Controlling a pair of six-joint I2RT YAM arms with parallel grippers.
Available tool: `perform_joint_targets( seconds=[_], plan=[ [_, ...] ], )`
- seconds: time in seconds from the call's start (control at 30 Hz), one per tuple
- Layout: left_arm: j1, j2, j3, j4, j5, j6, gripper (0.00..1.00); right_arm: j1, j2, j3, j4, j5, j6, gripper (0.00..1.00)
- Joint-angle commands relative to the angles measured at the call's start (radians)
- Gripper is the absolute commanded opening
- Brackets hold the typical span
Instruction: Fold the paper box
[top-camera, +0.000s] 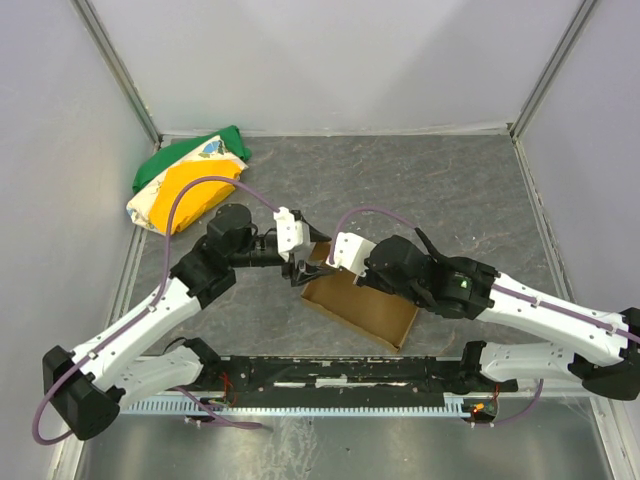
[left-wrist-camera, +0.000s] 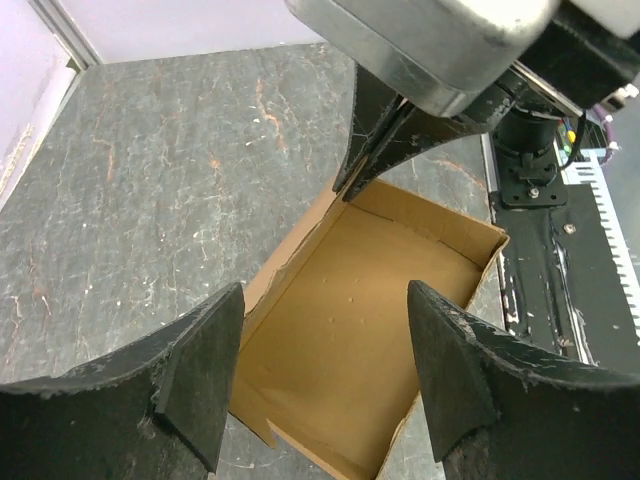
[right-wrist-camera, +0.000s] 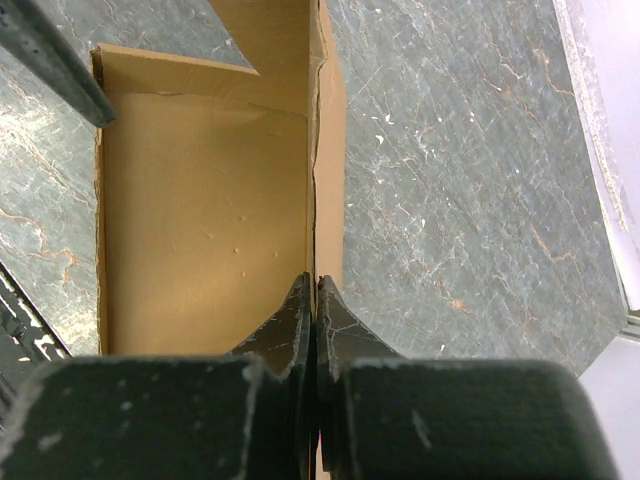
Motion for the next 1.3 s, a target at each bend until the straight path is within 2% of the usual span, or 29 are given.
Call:
perform_joint_targets(
  seconds=[0.0,0.3,0.4,0.47,0.5,0.53,0.57,0.6,0.67,0.77,0.83,0.9,1.1,1.27],
  plan=[
    [-0.002,0.026,0.054,-0.003,0.053,0.082,0.72,-0.002,-0.029,0.016,0.01,-0.015,0.001,0.01],
    [-0.009,0.11,0.048,0.106,-0.029,0.09,0.72,-0.002,-0.022,0.016,0.002,-0.039,-0.001,0.01],
    [-0.017,0.141,0.067,0.096,-0.026,0.113,0.66,-0.002,-0.021,0.017,0.002,-0.038,-0.004,0.01],
    [-0.023,0.157,0.077,0.07,-0.03,0.133,0.51,-0.002,-0.023,0.021,0.001,-0.039,-0.003,0.01],
    [-0.026,0.164,0.075,0.065,-0.035,0.138,0.33,-0.002,-0.024,0.02,0.004,-0.038,-0.004,0.01],
    [-0.03,0.168,0.07,0.065,-0.041,0.142,0.2,-0.002,-0.026,0.02,0.004,-0.036,-0.004,0.02],
    [-0.034,0.167,0.066,0.064,-0.054,0.146,0.12,-0.002,-0.025,0.021,0.004,-0.034,-0.005,0.03],
    [-0.035,0.166,0.06,0.064,-0.062,0.149,0.09,-0.002,-0.025,0.023,0.002,-0.028,-0.005,0.05],
    [-0.037,0.155,0.044,0.073,-0.088,0.153,0.06,-0.002,-0.025,0.024,0.0,-0.005,0.0,0.15],
    [-0.036,0.133,0.027,0.098,-0.133,0.153,0.03,-0.002,-0.03,0.023,0.009,0.059,0.027,0.38],
    [-0.037,0.123,0.028,0.103,-0.167,0.154,0.03,-0.003,-0.042,0.021,0.031,0.14,0.057,0.5],
    [-0.037,0.117,0.032,0.105,-0.193,0.154,0.03,-0.007,-0.061,0.023,0.064,0.272,0.104,0.58],
    [-0.037,0.144,0.074,0.092,-0.211,0.152,0.03,-0.032,-0.187,0.008,0.177,0.524,0.196,0.61],
    [-0.037,0.182,0.124,0.062,-0.213,0.156,0.03,-0.034,-0.358,-0.101,0.264,0.712,0.252,0.63]
  ],
)
